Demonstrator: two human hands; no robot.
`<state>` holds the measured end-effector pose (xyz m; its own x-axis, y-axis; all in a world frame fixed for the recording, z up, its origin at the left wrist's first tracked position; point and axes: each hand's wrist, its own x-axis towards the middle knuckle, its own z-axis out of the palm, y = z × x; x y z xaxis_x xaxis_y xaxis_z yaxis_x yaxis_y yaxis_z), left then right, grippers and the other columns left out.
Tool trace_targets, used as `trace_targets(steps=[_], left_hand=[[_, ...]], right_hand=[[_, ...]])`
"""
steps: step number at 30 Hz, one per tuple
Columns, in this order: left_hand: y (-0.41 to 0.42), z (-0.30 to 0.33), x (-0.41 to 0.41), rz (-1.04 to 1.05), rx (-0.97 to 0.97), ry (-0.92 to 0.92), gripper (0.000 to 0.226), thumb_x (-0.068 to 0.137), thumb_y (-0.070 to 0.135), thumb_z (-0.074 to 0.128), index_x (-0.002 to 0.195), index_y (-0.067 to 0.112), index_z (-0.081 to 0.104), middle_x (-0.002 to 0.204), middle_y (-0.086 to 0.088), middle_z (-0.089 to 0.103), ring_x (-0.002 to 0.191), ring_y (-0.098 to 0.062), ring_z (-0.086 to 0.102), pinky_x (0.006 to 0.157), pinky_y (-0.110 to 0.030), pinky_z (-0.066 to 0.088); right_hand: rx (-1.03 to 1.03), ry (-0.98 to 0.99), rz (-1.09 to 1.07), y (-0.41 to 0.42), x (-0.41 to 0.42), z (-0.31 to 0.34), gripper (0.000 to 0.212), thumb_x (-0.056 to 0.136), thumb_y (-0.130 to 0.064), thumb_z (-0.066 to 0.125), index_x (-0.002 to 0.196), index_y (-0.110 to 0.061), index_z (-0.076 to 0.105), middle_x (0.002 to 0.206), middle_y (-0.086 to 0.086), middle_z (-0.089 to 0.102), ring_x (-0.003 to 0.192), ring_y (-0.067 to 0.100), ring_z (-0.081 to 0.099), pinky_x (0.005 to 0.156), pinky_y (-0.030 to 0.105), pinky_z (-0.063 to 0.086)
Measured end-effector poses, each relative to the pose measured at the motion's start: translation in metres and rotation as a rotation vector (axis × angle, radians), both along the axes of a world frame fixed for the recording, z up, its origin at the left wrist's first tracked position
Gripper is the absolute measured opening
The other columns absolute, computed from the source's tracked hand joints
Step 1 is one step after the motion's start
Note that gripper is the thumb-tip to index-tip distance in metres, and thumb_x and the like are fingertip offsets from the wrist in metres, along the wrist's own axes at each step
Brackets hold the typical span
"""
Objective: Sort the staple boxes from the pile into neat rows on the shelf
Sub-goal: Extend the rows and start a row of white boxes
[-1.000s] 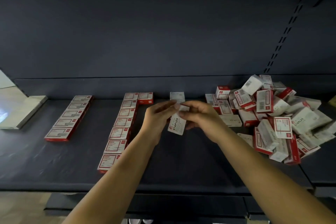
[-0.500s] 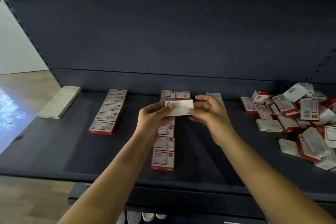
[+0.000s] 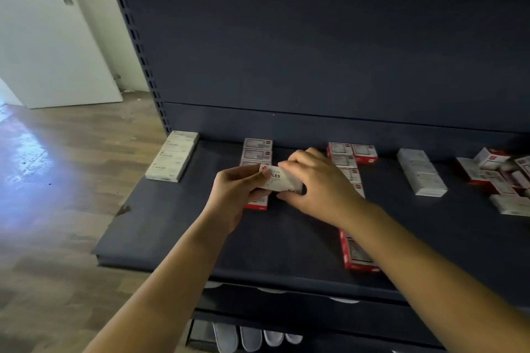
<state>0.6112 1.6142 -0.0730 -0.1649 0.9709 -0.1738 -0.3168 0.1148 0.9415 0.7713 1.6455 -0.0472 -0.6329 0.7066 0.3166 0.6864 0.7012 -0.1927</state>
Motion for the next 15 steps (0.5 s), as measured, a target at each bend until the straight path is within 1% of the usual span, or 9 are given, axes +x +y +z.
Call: trace_targets(steps=[3,4,5,7,8,9,11,13,15], left_hand=[[-0.01,0.004,-0.029,0.044,0.044,0.136,0.009,0.086,0.002,0.061,0.091,0.0,0.068,0.066,0.001,0.071,0.062,-0.005,0.065,0.059,-0.018,0.055],[-0.013,0.003,-0.043,0.09,0.101,0.303,0.008,0.088,0.005,0.061,0.091,0.001,0.068,0.064,0.005,0.068,0.059,-0.001,0.062,0.056,-0.015,0.051],[-0.018,0.002,-0.06,0.133,0.165,0.544,0.011,0.087,0.014,0.061,0.085,0.005,0.068,0.064,0.007,0.064,0.058,0.0,0.057,0.057,-0.017,0.049],[-0.025,-0.003,-0.096,0.16,0.232,1.015,0.029,0.079,0.037,0.049,0.08,0.014,0.066,0.071,-0.003,0.063,0.062,-0.01,0.056,0.06,-0.03,0.048],[-0.029,-0.004,-0.113,0.158,0.215,1.141,0.033,0.077,0.04,0.046,0.083,0.016,0.067,0.078,-0.009,0.067,0.065,-0.018,0.06,0.062,-0.033,0.05],[-0.031,-0.007,-0.13,0.153,0.179,1.214,0.033,0.078,0.037,0.046,0.084,0.017,0.072,0.086,-0.012,0.07,0.07,-0.026,0.064,0.065,-0.036,0.053],[-0.034,-0.013,-0.155,0.155,0.115,1.305,0.036,0.08,0.03,0.048,0.096,0.009,0.073,0.093,-0.013,0.07,0.074,-0.032,0.065,0.067,-0.036,0.052],[-0.037,-0.02,-0.174,0.171,0.076,1.363,0.03,0.084,0.022,0.053,0.103,0.008,0.071,0.094,-0.011,0.069,0.078,-0.033,0.063,0.069,-0.033,0.048],[-0.039,-0.028,-0.188,0.17,0.034,1.373,0.029,0.083,0.009,0.055,0.109,0.007,0.069,0.098,-0.01,0.068,0.085,-0.031,0.061,0.073,-0.03,0.044]], right_hand=[[-0.042,0.02,0.011,-0.002,-0.032,-0.004,0.051,0.08,-0.031,0.069,0.123,-0.007,0.056,0.113,0.003,0.054,0.108,0.021,0.043,0.092,0.032,0.037],[-0.075,0.02,0.018,-0.003,-0.042,-0.006,0.051,0.082,-0.032,0.068,0.126,-0.009,0.054,0.115,0.002,0.052,0.11,0.02,0.041,0.094,0.029,0.034],[-0.104,0.025,0.028,-0.005,-0.052,-0.008,0.051,0.083,-0.033,0.066,0.127,-0.01,0.053,0.117,0.002,0.05,0.112,0.019,0.039,0.095,0.027,0.032],[-0.156,0.041,0.059,-0.012,-0.072,-0.016,0.052,0.085,-0.034,0.064,0.129,-0.011,0.051,0.118,0.001,0.049,0.114,0.018,0.038,0.099,0.028,0.032],[-0.183,0.045,0.077,-0.017,-0.083,-0.021,0.052,0.085,-0.035,0.064,0.129,-0.011,0.051,0.118,0.002,0.049,0.114,0.018,0.038,0.099,0.03,0.032],[-0.203,0.048,0.094,-0.022,-0.094,-0.027,0.052,0.086,-0.034,0.064,0.13,-0.01,0.05,0.118,0.003,0.048,0.113,0.019,0.038,0.098,0.031,0.034],[-0.23,0.037,0.124,-0.031,-0.118,-0.039,0.051,0.086,-0.031,0.063,0.13,-0.007,0.05,0.117,0.006,0.048,0.11,0.022,0.04,0.095,0.033,0.036],[-0.247,-0.024,0.146,-0.038,-0.143,-0.05,0.05,0.088,-0.03,0.06,0.13,-0.006,0.05,0.119,0.008,0.047,0.109,0.024,0.04,0.094,0.036,0.036],[-0.242,-0.158,0.168,-0.042,-0.165,-0.061,0.049,0.09,-0.032,0.056,0.132,-0.007,0.047,0.122,0.01,0.044,0.111,0.027,0.038,0.094,0.04,0.036]])
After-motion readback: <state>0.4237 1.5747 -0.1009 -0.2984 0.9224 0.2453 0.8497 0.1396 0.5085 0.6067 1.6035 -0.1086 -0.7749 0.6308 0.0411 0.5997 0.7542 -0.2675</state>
